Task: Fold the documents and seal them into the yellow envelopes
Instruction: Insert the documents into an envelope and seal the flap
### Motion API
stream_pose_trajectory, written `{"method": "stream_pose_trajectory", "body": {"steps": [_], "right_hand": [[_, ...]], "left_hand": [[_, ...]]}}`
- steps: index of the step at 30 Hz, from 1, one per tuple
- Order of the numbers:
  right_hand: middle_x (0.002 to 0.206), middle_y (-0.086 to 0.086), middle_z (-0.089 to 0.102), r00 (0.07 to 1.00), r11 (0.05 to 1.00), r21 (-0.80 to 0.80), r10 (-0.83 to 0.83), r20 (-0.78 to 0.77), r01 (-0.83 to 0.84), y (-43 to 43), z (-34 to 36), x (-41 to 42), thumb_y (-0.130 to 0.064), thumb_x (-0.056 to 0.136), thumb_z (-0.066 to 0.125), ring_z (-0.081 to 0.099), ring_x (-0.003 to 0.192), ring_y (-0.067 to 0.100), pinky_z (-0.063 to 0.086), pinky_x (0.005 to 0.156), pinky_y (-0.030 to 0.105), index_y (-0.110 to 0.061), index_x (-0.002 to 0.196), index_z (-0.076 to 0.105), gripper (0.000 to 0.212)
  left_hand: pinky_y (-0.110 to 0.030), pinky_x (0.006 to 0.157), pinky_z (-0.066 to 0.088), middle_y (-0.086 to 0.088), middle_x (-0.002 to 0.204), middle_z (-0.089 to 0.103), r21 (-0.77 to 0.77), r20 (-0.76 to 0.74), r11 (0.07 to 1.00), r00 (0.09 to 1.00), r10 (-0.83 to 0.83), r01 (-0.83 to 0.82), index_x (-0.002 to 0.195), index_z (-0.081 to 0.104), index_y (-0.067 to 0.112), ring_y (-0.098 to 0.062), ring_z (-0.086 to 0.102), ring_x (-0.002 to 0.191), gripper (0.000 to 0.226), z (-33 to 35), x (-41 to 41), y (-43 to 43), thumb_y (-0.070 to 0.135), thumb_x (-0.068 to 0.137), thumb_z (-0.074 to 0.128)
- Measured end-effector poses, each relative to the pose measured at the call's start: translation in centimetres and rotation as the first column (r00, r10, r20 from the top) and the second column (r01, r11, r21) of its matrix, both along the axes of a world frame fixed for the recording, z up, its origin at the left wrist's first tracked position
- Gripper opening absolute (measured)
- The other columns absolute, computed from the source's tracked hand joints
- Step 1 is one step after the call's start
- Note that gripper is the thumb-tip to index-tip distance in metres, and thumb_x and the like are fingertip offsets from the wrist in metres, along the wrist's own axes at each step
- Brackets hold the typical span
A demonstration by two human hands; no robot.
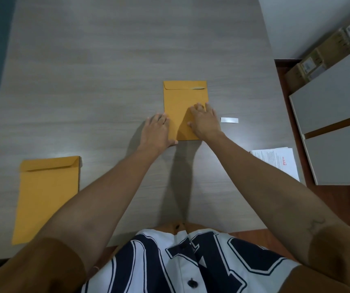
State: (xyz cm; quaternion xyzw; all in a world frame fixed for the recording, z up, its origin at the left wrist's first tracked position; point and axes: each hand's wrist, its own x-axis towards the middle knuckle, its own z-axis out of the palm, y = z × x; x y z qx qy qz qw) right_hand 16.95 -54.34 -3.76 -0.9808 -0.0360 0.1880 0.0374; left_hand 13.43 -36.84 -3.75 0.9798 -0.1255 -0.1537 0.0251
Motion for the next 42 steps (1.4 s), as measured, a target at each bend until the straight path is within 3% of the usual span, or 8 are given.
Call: {"method": "stream_pose_trajectory", "body": {"steps": [7, 11, 16, 20, 29, 33, 38, 42], "right_hand": [[0.135, 0.010, 0.055, 0.977, 0.988, 0.117, 0.076, 0.198, -0.101, 5.1, 0.9, -3.2, -0.040, 0.097, 0.051, 0.037, 0.133, 0.030, 0.036, 0.106, 0.042, -0.013, 0.135, 0.053, 0.047], [0.127, 0.009, 0.059, 0.958, 0.957, 0.187, 0.175, 0.227, -0.220, 9.9, 0.6, -5.3, -0.040, 0.096, 0.052, 0.041, 0.127, 0.030, 0.038, 0.099, 0.042, -0.011, 0.125, 0.059, 0.042], [0.136, 0.007, 0.055, 0.939, 0.903, 0.271, 0.294, 0.177, -0.334, 16.4, 0.3, -8.4, -0.039, 0.095, 0.053, 0.039, 0.132, 0.031, 0.032, 0.106, 0.040, -0.013, 0.134, 0.053, 0.047], [0.132, 0.013, 0.057, 0.927, 0.878, 0.299, 0.351, 0.129, -0.374, 21.8, 0.1, -11.8, -0.041, 0.095, 0.053, 0.045, 0.125, 0.033, 0.035, 0.105, 0.040, -0.016, 0.134, 0.054, 0.047], [0.096, 0.007, 0.072, 0.978, 0.899, 0.439, 0.094, -0.187, -0.003, 30.3, 0.2, -16.8, -0.047, 0.089, 0.056, 0.067, 0.093, 0.026, 0.054, 0.076, 0.032, -0.019, 0.092, 0.073, 0.033], [0.081, 0.003, 0.070, 0.963, 0.899, 0.422, 0.003, -0.269, 0.115, 31.6, 0.2, -16.7, -0.047, 0.087, 0.060, 0.065, 0.077, 0.021, 0.049, 0.064, 0.027, -0.014, 0.080, 0.074, 0.036], [0.072, 0.010, 0.073, 0.935, 0.865, 0.440, -0.086, -0.345, 0.242, 32.4, 0.0, -16.3, -0.034, 0.081, 0.067, 0.067, 0.060, 0.023, 0.059, 0.060, 0.035, -0.003, 0.076, 0.074, 0.033], [0.070, 0.016, 0.072, 0.886, 0.808, 0.466, -0.143, -0.440, 0.362, 32.5, 0.3, -16.1, -0.021, 0.083, 0.068, 0.064, 0.053, 0.024, 0.060, 0.056, 0.040, -0.008, 0.063, 0.066, 0.024]], "left_hand": [[-0.040, 0.120, 0.017, -0.008, 0.160, 0.026, -0.075, 0.027, 0.986, 0.988, 0.151, -0.148, 0.151, 0.031, 0.012, -0.024, 0.018, 0.149, 0.082, 0.5, -4.2, 4.3, 0.059, 0.088, 0.058], [-0.039, 0.119, 0.015, -0.009, 0.159, 0.028, -0.096, 0.024, 0.947, 0.951, 0.310, -0.306, 0.148, 0.037, 0.014, -0.026, 0.019, 0.148, 0.075, 0.7, -7.9, 8.9, 0.055, 0.089, 0.059], [-0.035, 0.119, 0.016, -0.011, 0.159, 0.027, -0.047, 0.060, 0.876, 0.874, 0.483, -0.481, 0.149, 0.033, 0.008, -0.026, 0.020, 0.147, 0.074, 0.6, -13.9, 15.7, 0.053, 0.093, 0.053], [-0.038, 0.115, 0.025, -0.009, 0.157, 0.028, -0.062, 0.066, 0.731, 0.728, 0.683, -0.680, 0.150, 0.031, 0.010, -0.027, 0.022, 0.145, 0.074, 0.5, -19.1, 20.3, 0.052, 0.094, 0.054], [-0.040, 0.110, 0.034, -0.015, 0.147, 0.037, -0.184, 0.008, 0.374, 0.379, 0.925, -0.909, 0.145, 0.037, 0.003, -0.031, 0.034, 0.134, 0.076, -0.2, -25.0, 27.4, 0.049, 0.090, 0.063], [-0.042, 0.100, 0.041, -0.014, 0.135, 0.044, -0.179, -0.020, 0.380, 0.390, 0.921, -0.907, 0.137, 0.044, 0.007, -0.032, 0.042, 0.123, 0.071, -0.6, -24.9, 28.8, 0.049, 0.086, 0.068], [-0.042, 0.097, 0.043, -0.012, 0.127, 0.044, -0.194, -0.050, 0.356, 0.372, 0.927, -0.914, 0.125, 0.051, 0.008, -0.030, 0.043, 0.116, 0.069, -0.8, -24.3, 29.8, 0.052, 0.078, 0.076], [-0.042, 0.096, 0.044, -0.011, 0.124, 0.046, -0.209, -0.051, 0.360, 0.378, 0.924, -0.909, 0.118, 0.058, 0.008, -0.029, 0.045, 0.113, 0.067, -1.0, -24.2, 30.3, 0.053, 0.074, 0.079]]}}
